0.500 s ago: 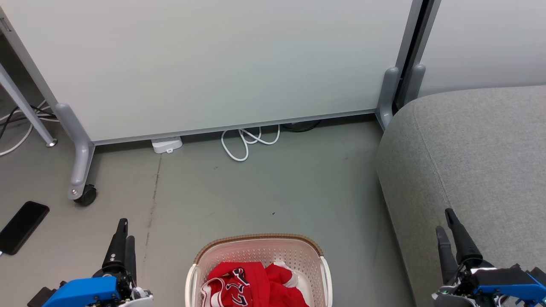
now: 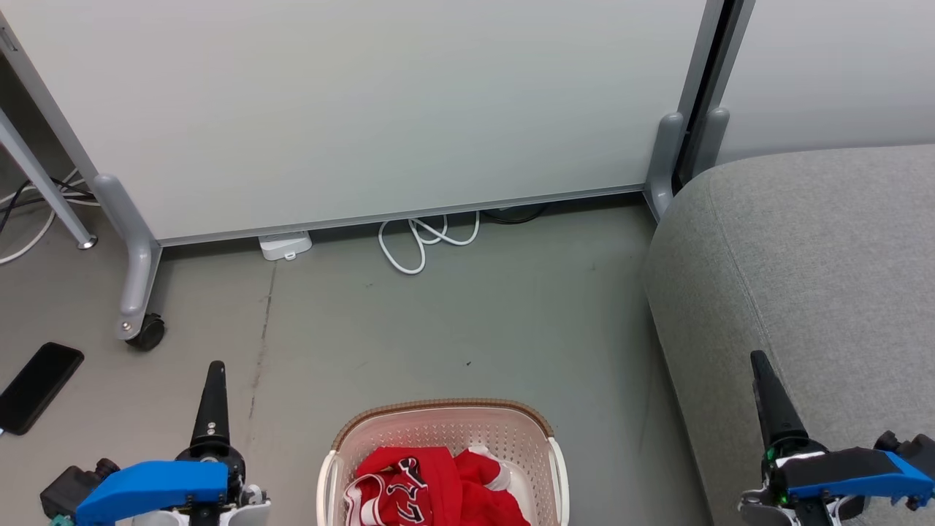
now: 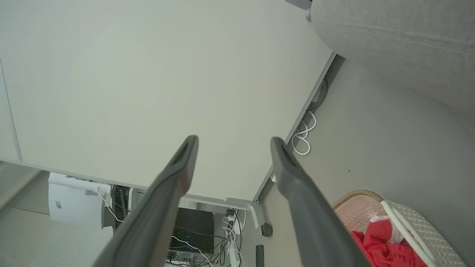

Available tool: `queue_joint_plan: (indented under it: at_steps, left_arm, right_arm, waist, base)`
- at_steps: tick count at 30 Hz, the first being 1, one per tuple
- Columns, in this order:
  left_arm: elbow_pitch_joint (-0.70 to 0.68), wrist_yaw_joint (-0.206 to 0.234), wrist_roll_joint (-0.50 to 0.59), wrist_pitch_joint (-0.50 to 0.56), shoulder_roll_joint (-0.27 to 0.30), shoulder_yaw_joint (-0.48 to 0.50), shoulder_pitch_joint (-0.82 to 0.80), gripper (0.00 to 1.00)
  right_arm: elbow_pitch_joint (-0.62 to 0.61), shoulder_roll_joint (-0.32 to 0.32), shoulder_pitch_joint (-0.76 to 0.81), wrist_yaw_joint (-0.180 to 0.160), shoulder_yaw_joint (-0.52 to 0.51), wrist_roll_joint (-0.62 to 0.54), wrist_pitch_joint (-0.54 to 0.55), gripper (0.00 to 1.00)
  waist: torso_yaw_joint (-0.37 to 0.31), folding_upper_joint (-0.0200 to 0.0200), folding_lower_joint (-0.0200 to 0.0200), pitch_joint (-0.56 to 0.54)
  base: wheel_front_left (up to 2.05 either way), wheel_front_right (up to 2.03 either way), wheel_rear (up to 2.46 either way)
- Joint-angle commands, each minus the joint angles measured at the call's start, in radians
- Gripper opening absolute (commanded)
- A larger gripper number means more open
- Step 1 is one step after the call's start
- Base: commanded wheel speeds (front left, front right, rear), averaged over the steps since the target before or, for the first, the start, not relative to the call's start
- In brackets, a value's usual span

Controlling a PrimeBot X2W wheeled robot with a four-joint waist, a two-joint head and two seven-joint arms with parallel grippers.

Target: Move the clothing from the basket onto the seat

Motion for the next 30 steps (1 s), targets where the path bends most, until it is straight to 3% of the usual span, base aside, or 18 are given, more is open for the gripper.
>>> queue_joint_plan:
  at_steps: [1,20,30]
  left_arm:
    - [-0.025,0.007,0.06,-0.012,0.008,-0.01,-0.022,1.0]
    - [-0.038,0.007,0.51,-0.082,0.024,-0.088,-0.019,1.0]
    - [-0.039,0.01,0.657,-0.114,0.036,-0.115,-0.015,1.0]
  right_arm:
    - [-0.021,-0.005,-0.029,0.002,0.003,-0.057,-0.013,1.0]
    - [-0.046,-0.007,-0.028,0.003,0.023,-0.443,-0.083,1.0]
    - [-0.041,-0.008,-0.033,0.003,0.036,-0.595,-0.114,1.0]
  waist:
    - [0.001,0.0,0.0,0.001]
    - [0.005,0.0,0.0,0.005]
    - [0.006,0.0,0.0,0.007]
  base:
    - [0.0,0.0,0.0]
    - [0.0,0.0,0.0]
    - [0.0,0.0,0.0]
